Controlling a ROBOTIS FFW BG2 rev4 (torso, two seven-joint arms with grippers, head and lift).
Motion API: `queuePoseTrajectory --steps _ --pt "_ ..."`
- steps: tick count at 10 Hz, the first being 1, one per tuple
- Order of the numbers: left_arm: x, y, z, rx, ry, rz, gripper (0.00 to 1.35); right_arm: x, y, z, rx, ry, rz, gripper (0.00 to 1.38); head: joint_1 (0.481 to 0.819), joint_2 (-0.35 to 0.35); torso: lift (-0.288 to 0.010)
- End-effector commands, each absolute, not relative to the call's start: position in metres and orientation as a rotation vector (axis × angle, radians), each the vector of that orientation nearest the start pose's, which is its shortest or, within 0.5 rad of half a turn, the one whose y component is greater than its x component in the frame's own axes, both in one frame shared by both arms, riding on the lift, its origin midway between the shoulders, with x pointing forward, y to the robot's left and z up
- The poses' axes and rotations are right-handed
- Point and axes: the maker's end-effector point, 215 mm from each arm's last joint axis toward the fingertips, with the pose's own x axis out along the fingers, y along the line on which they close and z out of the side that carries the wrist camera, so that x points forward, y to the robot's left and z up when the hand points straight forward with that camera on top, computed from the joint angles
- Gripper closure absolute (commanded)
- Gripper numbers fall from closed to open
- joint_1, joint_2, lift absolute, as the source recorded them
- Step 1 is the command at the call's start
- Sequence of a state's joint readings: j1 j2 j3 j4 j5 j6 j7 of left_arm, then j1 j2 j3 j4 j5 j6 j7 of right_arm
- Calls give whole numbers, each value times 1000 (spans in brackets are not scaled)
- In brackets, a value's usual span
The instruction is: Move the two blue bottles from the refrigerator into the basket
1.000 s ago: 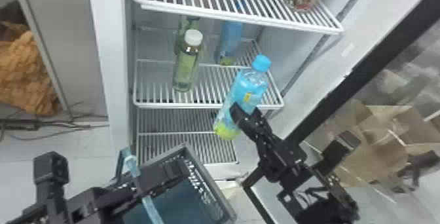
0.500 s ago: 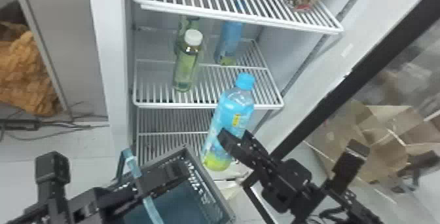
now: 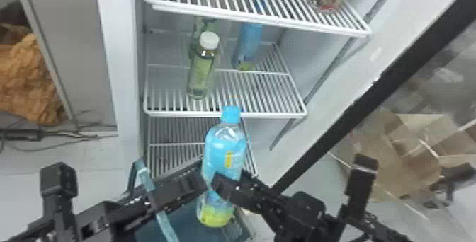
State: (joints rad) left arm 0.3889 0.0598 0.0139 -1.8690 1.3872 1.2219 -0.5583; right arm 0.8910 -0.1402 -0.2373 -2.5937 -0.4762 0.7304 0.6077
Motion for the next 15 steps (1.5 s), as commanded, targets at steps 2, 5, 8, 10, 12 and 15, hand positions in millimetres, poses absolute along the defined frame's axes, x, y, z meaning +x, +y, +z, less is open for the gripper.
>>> queuePoseTrajectory --steps 2,5,8,10,12,15 --pt "271 -27 -313 -1521 760 -1185 1197 253 -115 -374 426 625 731 1085 695 -350 -216" --pt "272 -28 -312 -1525 757 -1188 1197 252 -96 -388 461 654 814 300 695 -294 -216" --pt "272 -27 -312 -1528 754 -1184 1197 256 -113 -393 443 657 774 116 695 -297 -216" --pt "272 -27 -312 -1528 755 -1185 1197 267 -123 -382 419 609 754 117 695 -313 -216" --pt "271 -27 -312 -1531 754 -1183 1197 299 -147 -350 355 451 697 117 695 -330 -216" --pt "272 -26 -312 -1535 750 -1179 1197 337 -188 -312 278 270 589 121 695 -350 -216"
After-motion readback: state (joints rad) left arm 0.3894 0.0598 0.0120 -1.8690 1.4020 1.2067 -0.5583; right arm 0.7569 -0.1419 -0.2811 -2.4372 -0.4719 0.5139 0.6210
